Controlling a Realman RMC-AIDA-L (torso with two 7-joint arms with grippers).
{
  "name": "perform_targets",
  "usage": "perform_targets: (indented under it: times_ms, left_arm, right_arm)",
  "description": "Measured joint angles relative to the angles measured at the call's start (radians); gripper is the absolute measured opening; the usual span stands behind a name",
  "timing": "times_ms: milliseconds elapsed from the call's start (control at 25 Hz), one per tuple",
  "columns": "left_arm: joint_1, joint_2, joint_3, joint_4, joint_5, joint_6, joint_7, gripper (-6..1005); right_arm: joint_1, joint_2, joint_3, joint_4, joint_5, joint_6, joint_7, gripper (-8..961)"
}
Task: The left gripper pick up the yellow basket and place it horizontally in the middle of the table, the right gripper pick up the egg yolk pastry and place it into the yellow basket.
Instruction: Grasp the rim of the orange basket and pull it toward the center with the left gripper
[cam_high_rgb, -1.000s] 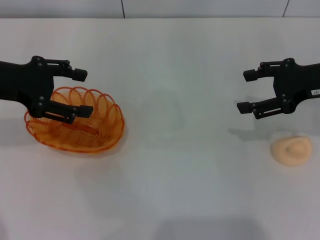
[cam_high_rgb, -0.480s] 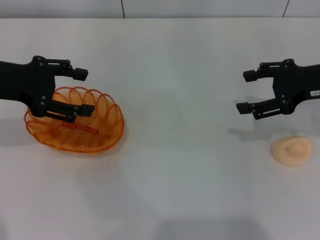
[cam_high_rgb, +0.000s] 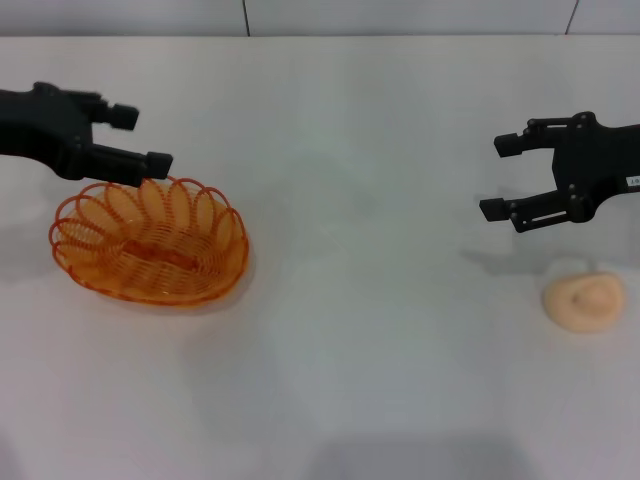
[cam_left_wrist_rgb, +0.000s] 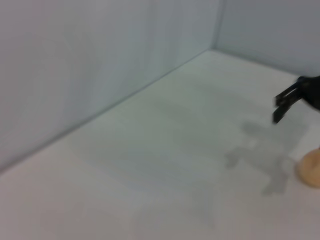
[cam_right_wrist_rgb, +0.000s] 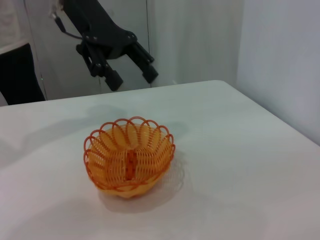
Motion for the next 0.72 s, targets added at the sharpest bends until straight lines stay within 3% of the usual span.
perform_targets:
  times_ms: [120, 200, 360, 720]
  left_arm:
    - [-0.001, -0.008, 0.002, 0.062, 0.054, 0.028, -0.11, 863]
    - [-0.013, -0.008, 0.003, 0.134, 0.145, 0.063, -0.309, 863]
    - [-0.031, 0.013, 0.002, 0.185, 0.24, 0.098, -0.474, 860]
    - [-0.083, 0.016, 0.003, 0.191, 0.46, 0.122, -0.566, 838]
  right_arm:
    - [-0.01, 0.003, 0.001, -0.02, -0.002, 0.001, -0.008, 853]
    - [-0.018, 0.007, 0.0, -0.033, -0.002, 0.001, -0.018, 853]
    - [-0.038, 0.011, 0.0, -0.049, 0.002, -0.002, -0.036, 853]
    - [-0.04, 0.016, -0.011, -0.047, -0.003, 0.001, -0.046, 852]
